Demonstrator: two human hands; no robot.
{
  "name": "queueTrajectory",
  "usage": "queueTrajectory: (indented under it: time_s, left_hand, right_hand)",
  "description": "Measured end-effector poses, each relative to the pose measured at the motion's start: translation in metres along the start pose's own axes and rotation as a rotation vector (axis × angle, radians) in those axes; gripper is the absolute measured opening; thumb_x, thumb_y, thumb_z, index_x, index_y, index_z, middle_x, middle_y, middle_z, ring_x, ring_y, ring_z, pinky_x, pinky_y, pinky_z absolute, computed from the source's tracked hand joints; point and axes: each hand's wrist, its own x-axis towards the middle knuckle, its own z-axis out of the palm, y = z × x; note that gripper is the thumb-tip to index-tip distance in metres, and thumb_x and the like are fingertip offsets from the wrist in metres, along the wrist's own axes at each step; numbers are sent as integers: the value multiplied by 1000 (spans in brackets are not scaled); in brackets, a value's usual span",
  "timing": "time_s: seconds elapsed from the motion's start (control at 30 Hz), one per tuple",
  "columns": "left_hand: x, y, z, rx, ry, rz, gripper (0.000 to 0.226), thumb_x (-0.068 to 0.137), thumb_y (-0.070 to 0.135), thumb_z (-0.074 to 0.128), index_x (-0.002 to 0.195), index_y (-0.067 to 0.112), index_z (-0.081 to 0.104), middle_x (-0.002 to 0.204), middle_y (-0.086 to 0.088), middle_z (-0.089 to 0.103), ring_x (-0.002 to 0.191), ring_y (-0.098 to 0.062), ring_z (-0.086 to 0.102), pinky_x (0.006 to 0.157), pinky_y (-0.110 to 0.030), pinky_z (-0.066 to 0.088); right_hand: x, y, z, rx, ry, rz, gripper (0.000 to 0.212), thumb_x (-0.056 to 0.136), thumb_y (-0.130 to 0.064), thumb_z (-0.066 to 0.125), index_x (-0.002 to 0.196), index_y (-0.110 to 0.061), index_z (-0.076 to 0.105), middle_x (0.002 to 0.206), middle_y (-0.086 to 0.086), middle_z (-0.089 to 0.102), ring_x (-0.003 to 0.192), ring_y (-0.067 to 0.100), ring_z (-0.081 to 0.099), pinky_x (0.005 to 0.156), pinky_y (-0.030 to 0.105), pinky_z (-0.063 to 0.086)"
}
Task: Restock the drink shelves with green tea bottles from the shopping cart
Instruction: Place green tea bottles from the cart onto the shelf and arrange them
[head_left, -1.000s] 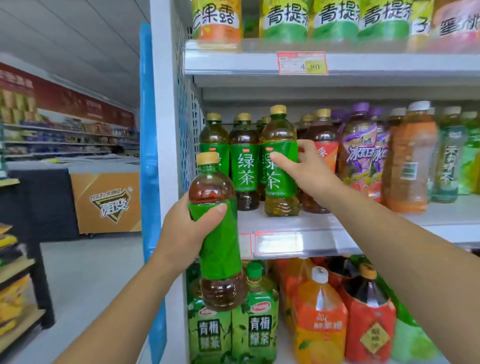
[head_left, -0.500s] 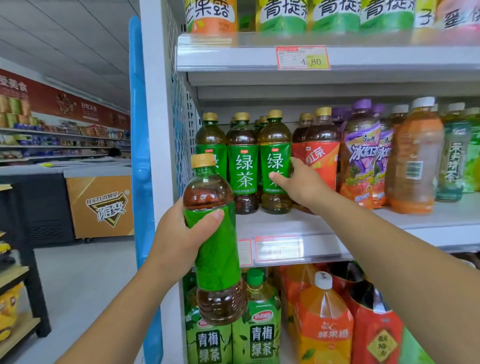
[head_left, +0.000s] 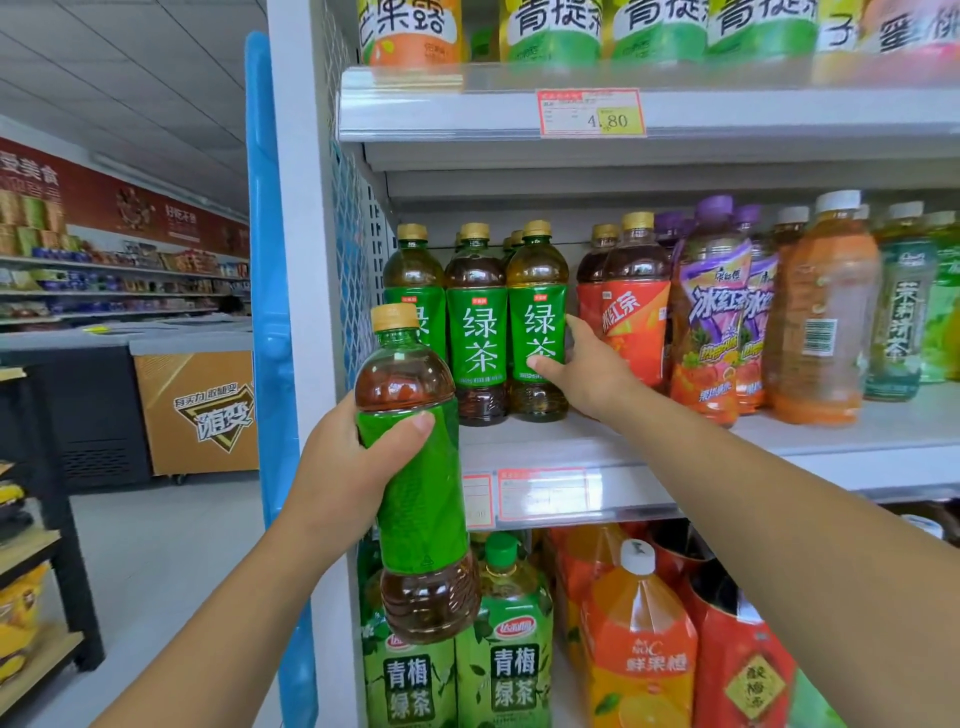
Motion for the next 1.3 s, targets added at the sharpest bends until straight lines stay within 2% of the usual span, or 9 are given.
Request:
queueTrajectory:
  time_s: [0.1,0.2,0.37,0.53,0.7,0.87,1.07,1.23,1.3]
  left_hand:
    - [-1,5,0,-7,-14,-27,56,56,58,64,100,24,67,93,-1,75,86,-17,72,69,-26,56]
    - [-2,13,0,-31,-47,-78,57,55,56,67,102,25,67,94,0,76,87,-16,72,66,-19,55]
    - [0,35,-1,-112,13,-125,58,58,50,77,110,25,67,101,1,76,96,-18,72,70,-22,55]
    - [12,74,25,120,188,-19,68,51,62,79,107,29,61,98,8,72,90,-11,70,81,-39,59]
    - [21,105,24,572,177,212,56,66,78,60,108,41,55,108,23,64,102,0,59,89,-31,49]
    - [24,39,-33,954,353,486,47,101,33,45,143,11,41,153,-8,35,141,-22,28,116,-30,18]
    - [31,-21,-34,915,370,481,62,102,25,37,154,2,12,164,-9,4,152,-15,1,121,-22,0]
    - [30,-30,-28,749,417,489,62,100,22,40,155,5,16,164,-2,8,151,-8,5,120,-18,5]
    - [29,-32,-28,740,434,482,62,100,24,41,154,7,17,163,2,10,150,-6,7,120,-16,5]
  right_hand:
    - [-12,-11,-4,-76,-52,-8,52,92,-31,61,138,-17,40,131,2,57,119,24,54,93,31,42]
    - [-43,-27,-13,-180,40,-138,59,94,-33,57,145,-13,34,141,8,49,127,24,48,101,33,40]
    - [-124,-44,-21,217,-210,-219,46,90,-31,61,135,-28,49,121,-10,61,105,0,59,90,19,49]
    - [-156,-70,0,224,-218,-271,72,65,-49,81,121,-49,36,108,-33,53,98,-10,57,79,17,52]
    - [-114,-80,2,233,19,-324,67,63,-35,86,116,-32,45,102,-17,63,93,-2,61,81,29,54]
    - [-70,-63,-2,324,-140,-301,58,69,-21,85,116,-32,54,110,-16,66,102,2,64,97,35,51]
    - [-43,-53,15,351,-259,-205,62,70,-16,83,124,-22,54,111,-10,66,97,3,65,85,22,51]
    - [-24,-31,30,543,-332,-31,66,73,-19,82,130,-17,49,119,4,66,107,19,66,98,43,50]
    - [-22,-29,29,511,-364,-45,57,78,-17,76,130,-16,50,118,1,68,107,16,66,100,41,47]
